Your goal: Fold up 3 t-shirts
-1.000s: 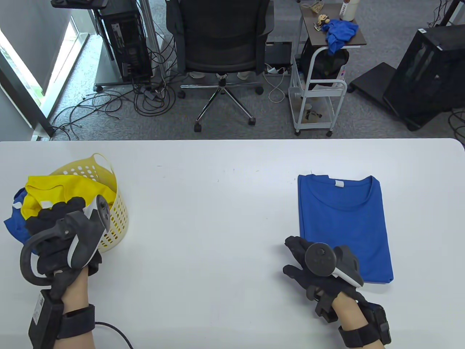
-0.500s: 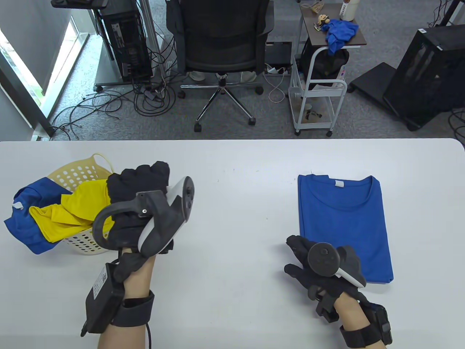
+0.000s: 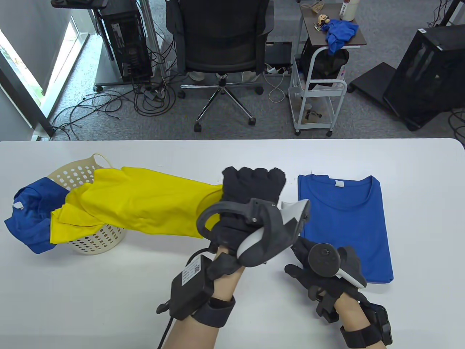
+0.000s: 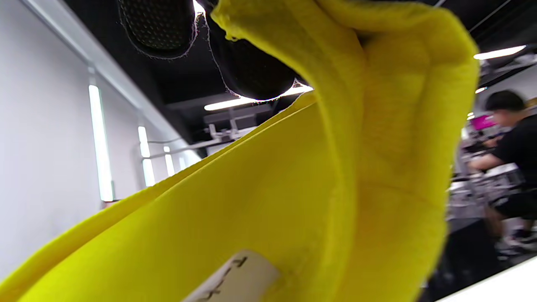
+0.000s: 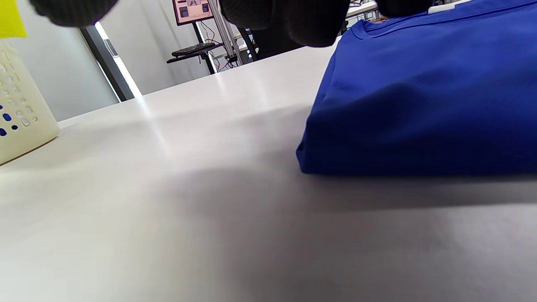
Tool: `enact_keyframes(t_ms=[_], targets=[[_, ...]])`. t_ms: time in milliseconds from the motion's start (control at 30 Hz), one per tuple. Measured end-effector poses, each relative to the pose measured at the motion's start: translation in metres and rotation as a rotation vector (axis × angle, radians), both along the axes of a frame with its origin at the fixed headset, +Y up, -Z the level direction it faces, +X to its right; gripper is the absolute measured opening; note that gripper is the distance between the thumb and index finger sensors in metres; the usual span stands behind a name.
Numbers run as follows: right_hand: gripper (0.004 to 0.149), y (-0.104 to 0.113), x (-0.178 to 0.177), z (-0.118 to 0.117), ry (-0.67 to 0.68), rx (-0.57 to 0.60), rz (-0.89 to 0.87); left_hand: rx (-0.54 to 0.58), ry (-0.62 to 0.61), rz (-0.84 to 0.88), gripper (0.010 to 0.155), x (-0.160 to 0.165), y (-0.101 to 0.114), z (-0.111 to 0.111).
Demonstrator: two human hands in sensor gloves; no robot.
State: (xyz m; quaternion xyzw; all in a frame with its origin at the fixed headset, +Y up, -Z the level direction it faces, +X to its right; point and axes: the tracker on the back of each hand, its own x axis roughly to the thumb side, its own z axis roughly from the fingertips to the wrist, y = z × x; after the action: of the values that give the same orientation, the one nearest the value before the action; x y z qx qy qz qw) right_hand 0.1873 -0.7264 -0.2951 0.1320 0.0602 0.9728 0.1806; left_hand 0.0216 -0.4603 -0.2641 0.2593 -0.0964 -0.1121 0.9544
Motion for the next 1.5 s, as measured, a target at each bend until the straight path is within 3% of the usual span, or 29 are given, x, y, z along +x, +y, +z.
enact_keyframes(t_ms=[100,233,500,667,800,933,1100,1167,1267,1433,1500], targets=[[0.072,0.000,0.000,0.000,0.006,-0.003,-0.005,-0.018,-0.127,0.039,0.042,0.027,-0.008,0.008],[0.074,-0.001,0.000,0.001,0.014,-0.008,-0.014,0.002,-0.152,0.056,0.042,0.040,-0.008,0.012],[0.078,-0.002,0.000,0.001,-0.022,0.009,0.031,0.002,0.023,0.071,0.042,-0.026,-0.001,-0.005],[0.076,0.000,-0.009,0.005,-0.062,0.079,0.106,-0.018,0.049,0.101,0.042,-0.061,-0.010,-0.007],[0.067,-0.009,-0.022,-0.001,-0.096,0.087,0.249,-0.064,0.021,0.138,0.042,-0.075,-0.021,-0.008],[0.042,-0.012,-0.026,-0.007,-0.144,0.112,0.282,-0.086,0.026,0.142,0.042,-0.088,-0.031,-0.012],[0.039,0.002,-0.013,-0.007,-0.192,0.158,0.204,-0.107,0.066,0.166,0.042,-0.120,-0.037,-0.017],[0.038,0.018,-0.006,-0.006,-0.215,0.183,0.135,-0.114,0.091,0.182,0.042,-0.138,-0.037,-0.016],[0.038,0.074,0.003,0.001,-0.269,0.341,0.017,-0.080,0.153,0.173,0.042,-0.169,-0.029,-0.012],[0.039,0.205,0.003,0.035,-0.304,0.677,-0.055,0.030,0.208,0.316,0.042,-0.228,-0.008,0.004],[0.039,0.236,0.000,0.043,-0.308,0.716,-0.034,0.041,0.209,0.348,0.043,-0.243,-0.006,0.009]])
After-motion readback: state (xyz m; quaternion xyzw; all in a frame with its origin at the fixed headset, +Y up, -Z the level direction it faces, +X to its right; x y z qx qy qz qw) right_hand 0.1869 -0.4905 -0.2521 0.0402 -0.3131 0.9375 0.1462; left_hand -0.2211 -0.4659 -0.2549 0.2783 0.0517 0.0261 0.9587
